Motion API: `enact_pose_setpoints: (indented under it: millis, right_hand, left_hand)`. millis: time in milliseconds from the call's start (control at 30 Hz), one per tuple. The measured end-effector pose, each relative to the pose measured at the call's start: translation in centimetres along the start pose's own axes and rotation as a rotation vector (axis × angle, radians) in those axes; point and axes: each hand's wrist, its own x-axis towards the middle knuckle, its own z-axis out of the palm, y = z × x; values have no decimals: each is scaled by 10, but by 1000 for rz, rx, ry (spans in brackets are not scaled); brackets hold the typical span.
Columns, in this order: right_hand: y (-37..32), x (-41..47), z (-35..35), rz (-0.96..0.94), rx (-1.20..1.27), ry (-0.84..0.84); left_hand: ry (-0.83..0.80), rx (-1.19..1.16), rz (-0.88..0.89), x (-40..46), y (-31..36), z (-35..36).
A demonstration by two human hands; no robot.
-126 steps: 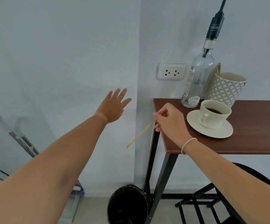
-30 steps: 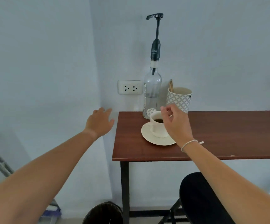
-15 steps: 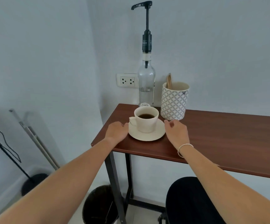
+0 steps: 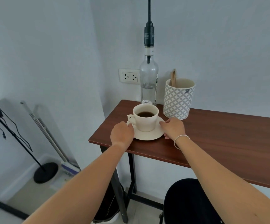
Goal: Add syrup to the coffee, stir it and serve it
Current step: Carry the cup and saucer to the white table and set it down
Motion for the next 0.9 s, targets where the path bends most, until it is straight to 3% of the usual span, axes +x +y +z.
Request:
enact_pose_setpoints:
  millis: [533, 900]
  right_hand:
    - [-12, 6, -5, 184, 34, -165]
    - [-14, -11, -9, 247, 411, -174]
  left_hand:
    - [-43, 61, -96, 6, 6, 4]
    - [-37, -11, -104, -1, 8, 0]
